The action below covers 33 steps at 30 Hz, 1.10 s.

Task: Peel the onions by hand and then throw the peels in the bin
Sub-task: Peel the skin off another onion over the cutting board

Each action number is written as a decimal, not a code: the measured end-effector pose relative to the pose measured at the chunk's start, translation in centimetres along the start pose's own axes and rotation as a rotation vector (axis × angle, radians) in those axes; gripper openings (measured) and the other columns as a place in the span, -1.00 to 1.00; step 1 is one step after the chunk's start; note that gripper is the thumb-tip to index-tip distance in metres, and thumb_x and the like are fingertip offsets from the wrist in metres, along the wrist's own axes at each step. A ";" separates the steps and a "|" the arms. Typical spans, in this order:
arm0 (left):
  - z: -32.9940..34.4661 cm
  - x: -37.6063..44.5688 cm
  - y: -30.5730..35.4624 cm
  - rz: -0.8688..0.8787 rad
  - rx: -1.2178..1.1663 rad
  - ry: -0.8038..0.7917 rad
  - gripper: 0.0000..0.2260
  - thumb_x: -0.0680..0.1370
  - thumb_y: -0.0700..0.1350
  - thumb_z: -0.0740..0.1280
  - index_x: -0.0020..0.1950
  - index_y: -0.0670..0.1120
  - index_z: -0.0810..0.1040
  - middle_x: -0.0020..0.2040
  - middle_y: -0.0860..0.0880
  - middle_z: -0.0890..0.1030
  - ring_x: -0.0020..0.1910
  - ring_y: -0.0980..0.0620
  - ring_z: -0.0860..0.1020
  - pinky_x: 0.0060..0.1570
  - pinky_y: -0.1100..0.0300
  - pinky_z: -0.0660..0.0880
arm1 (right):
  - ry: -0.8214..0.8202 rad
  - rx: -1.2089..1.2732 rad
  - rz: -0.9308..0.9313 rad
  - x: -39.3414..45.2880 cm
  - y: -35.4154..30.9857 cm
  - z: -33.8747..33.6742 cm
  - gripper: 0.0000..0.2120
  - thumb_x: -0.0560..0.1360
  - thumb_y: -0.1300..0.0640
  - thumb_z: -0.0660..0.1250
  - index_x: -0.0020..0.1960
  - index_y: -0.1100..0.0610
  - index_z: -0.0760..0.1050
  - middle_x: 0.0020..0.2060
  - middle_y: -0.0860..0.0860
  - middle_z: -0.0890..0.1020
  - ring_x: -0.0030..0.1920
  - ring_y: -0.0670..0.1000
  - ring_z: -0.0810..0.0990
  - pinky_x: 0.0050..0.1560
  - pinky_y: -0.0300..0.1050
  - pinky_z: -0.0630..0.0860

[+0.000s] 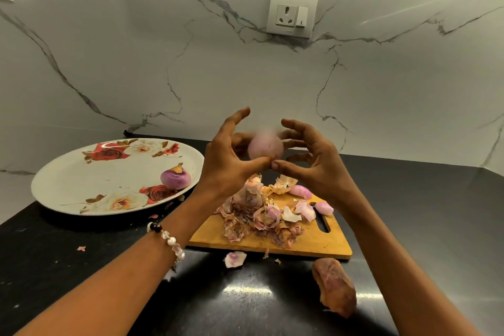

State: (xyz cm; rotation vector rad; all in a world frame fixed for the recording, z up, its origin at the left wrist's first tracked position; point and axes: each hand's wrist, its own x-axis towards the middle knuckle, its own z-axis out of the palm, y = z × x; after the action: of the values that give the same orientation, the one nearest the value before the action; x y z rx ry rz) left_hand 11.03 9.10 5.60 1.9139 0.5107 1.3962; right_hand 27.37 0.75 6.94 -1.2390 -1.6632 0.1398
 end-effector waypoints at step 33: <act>0.3 -0.2 0.7 -0.578 -0.616 -0.045 -0.41 0.31 -0.31 0.45 0.33 -0.14 0.42 0.10 -0.16 0.58 0.02 -0.16 0.62 -0.17 0.03 0.65 | 0.233 -0.368 -0.177 -0.6 -0.3 2.0 -0.66 0.41 0.22 0.46 0.14 0.34 0.59 -0.04 0.18 0.69 -0.11 0.04 0.65 -0.02 -0.28 0.60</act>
State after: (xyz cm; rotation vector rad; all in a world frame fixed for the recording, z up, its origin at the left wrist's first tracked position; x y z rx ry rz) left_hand 11.16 8.40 5.96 1.1722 0.4877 0.9728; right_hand 25.59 1.08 5.78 -1.3113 -1.6267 -0.4216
